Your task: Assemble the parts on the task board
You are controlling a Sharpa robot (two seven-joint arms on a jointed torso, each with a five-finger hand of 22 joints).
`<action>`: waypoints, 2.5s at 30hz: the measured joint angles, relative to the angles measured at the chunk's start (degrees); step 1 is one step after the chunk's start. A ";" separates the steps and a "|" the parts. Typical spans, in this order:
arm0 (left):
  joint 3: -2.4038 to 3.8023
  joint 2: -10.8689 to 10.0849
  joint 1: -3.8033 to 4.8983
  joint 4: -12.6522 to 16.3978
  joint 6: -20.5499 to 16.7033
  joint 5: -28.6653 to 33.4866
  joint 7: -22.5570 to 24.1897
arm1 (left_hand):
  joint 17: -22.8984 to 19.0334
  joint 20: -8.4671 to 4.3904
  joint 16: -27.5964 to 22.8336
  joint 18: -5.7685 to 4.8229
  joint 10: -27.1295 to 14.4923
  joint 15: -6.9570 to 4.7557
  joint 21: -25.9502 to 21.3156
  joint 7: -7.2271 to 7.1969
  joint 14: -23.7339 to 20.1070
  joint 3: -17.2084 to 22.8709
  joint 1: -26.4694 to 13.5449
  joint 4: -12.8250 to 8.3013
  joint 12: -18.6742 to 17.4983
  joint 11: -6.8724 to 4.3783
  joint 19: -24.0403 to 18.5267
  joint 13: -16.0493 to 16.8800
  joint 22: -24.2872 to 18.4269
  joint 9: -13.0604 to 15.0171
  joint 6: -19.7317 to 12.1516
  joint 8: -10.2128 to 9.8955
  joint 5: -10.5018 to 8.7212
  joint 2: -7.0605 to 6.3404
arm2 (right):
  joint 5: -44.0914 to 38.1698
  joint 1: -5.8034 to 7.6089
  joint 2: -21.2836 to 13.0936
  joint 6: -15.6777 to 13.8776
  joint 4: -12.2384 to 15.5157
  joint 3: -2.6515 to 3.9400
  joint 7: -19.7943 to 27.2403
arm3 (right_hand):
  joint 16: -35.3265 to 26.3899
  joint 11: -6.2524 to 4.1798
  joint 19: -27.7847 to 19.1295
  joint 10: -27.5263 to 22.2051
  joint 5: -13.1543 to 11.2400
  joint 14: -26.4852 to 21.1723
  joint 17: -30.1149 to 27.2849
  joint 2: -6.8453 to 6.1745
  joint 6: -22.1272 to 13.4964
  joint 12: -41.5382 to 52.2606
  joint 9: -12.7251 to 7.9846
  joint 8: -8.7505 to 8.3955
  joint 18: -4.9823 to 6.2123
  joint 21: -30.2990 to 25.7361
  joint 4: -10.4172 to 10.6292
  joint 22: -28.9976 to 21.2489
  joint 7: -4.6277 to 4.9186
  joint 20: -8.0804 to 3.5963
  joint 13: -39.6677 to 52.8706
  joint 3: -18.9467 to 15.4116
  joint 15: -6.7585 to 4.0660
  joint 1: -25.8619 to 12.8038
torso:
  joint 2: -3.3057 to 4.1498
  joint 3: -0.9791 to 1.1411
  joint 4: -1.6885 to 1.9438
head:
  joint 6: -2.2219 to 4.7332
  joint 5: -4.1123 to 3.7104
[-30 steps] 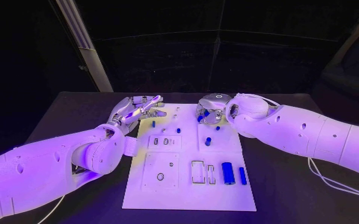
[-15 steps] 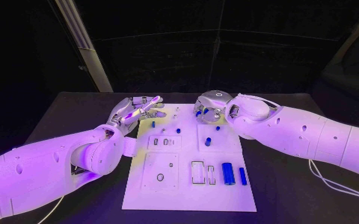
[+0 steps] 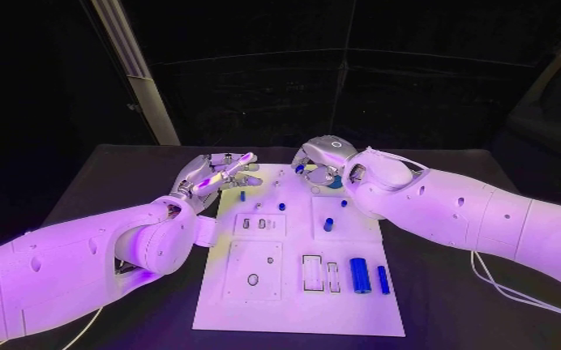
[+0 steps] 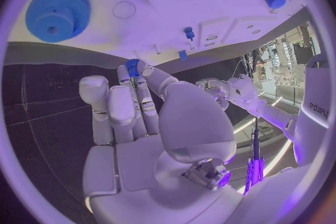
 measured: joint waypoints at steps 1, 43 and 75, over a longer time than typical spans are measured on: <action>0.00 0.01 0.06 0.00 0.04 0.00 -0.02 | 0.00 0.00 0.00 0.00 0.00 0.00 -0.01 0.00 0.00 0.00 0.00 0.00 0.00 0.00 0.00 0.00 0.00 0.00 0.00 0.00 0.00 0.00 | 0.14 0.00 0.47 -0.33 -0.40 0.01 0.05 | 0.00 0.00 0.00 0.00 -0.11 0.00 0.00 0.00 0.00 0.00 0.00 0.00 0.00 0.00 0.08 0.00 0.00 0.00 0.00 0.07 0.00 0.00 | 0.03 -0.02 0.03 | 0.02 0.08; 0.00 0.59 1.23 -0.35 0.58 0.02 -0.43 | 0.05 0.00 -0.26 -0.01 -0.20 0.00 -0.01 0.00 0.00 0.00 0.00 0.00 0.00 0.20 0.00 -0.04 -0.10 0.00 0.00 -0.22 0.00 0.00 | 1.80 0.08 9.21 1.08 -10.23 0.02 0.19 | -0.59 -0.84 -1.85 -0.86 -0.05 -0.17 -2.06 -2.04 -2.02 -1.75 -0.49 -1.01 0.03 0.01 1.25 -1.35 1.10 0.65 -0.38 1.67 0.17 -0.96 | 1.02 -0.44 0.59 | -0.10 -0.08; -0.01 -1.18 1.63 0.07 0.75 0.03 -1.22 | 0.21 0.00 -0.64 -0.02 -0.62 0.00 -0.26 -0.01 0.00 -0.14 0.54 -0.53 -0.23 0.21 -0.01 -0.03 -0.41 0.01 -0.42 -0.23 0.00 0.54 | 12.72 0.95 -10.13 0.44 6.89 1.13 -3.80 | -1.75 -3.25 -0.60 7.37 9.08 0.17 -2.47 -9.68 -7.65 13.89 -0.39 0.47 -0.02 -2.57 13.75 -4.29 -0.30 -0.60 6.06 -14.74 -1.10 -5.76 | 0.72 -0.23 -0.86 | 0.44 -0.07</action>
